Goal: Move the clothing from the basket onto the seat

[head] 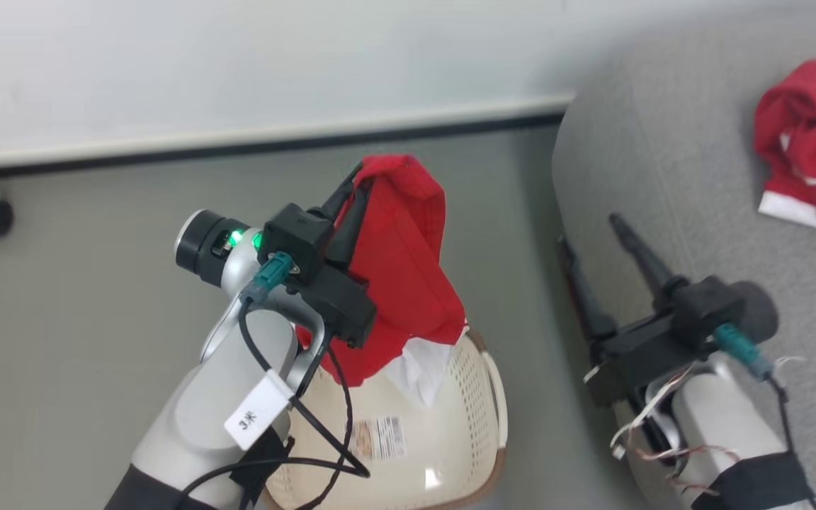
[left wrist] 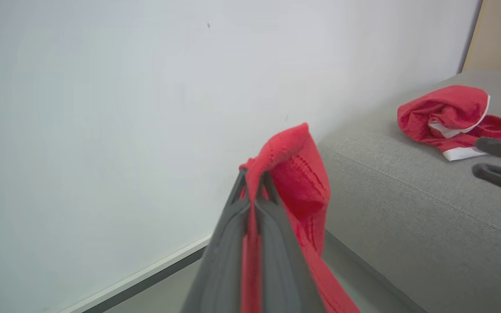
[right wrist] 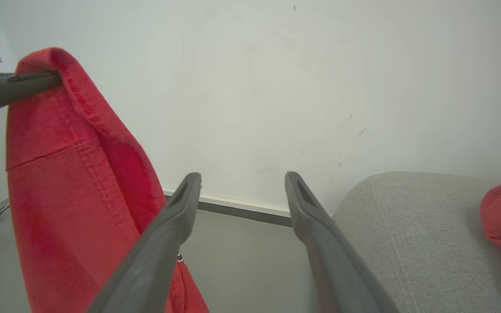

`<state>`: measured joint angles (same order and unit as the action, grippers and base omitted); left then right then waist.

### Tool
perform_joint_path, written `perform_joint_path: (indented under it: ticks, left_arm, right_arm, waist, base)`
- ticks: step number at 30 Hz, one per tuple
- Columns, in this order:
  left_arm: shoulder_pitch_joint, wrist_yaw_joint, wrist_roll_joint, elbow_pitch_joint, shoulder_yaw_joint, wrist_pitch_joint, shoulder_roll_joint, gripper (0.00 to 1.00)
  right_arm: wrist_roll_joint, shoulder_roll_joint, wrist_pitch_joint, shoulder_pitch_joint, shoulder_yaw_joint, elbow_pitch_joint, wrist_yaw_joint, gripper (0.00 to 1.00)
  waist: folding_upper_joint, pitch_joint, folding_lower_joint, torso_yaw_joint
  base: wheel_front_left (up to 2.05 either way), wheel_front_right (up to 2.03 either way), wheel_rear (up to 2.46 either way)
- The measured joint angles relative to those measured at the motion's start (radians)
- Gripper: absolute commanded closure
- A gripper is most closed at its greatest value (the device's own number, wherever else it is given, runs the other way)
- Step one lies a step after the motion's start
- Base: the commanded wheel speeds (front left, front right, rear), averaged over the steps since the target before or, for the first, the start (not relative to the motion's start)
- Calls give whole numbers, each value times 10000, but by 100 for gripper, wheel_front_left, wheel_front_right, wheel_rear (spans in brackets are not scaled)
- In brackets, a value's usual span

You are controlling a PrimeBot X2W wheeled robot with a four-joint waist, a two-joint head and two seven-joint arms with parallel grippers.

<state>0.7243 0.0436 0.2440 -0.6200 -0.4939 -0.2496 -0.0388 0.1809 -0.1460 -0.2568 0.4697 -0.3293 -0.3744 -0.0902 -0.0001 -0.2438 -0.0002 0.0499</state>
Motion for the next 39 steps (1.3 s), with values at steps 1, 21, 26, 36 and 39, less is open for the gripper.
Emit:
perform_joint_path:
  ticks: [1,21,26,36,39]
  left_arm:
    - [1,0,61,65,21,-2,0,100]
    - [100,-12,828,502,-629,4,19,100]
    - [174,-161,1170,800,-955,31,21,100]
    - [130,-360,1336,1421,-1373,284,21,100]
    - [84,-368,1358,1513,-1404,328,15,100]
  right_arm:
    - [-13,21,0,-30,-94,-111,-59,0]
    - [-109,313,2,-327,-1992,-1881,-332,0]
    - [-63,311,2,-325,-2150,-2006,-334,0]
    - [318,-278,2,-332,-2316,-1768,-336,0]
    - [330,-481,2,-329,-2328,-1755,-341,0]
  waist:
    - [-1,155,0,-14]
    - [0,2921,0,-142]
    - [0,3231,1,-298]
    - [1,3519,1,-639]
    - [0,3575,2,-709]
  base:
    - [0,0,0]
    - [0,0,0]
    - [0,0,0]
    - [0,0,0]
    - [0,0,0]
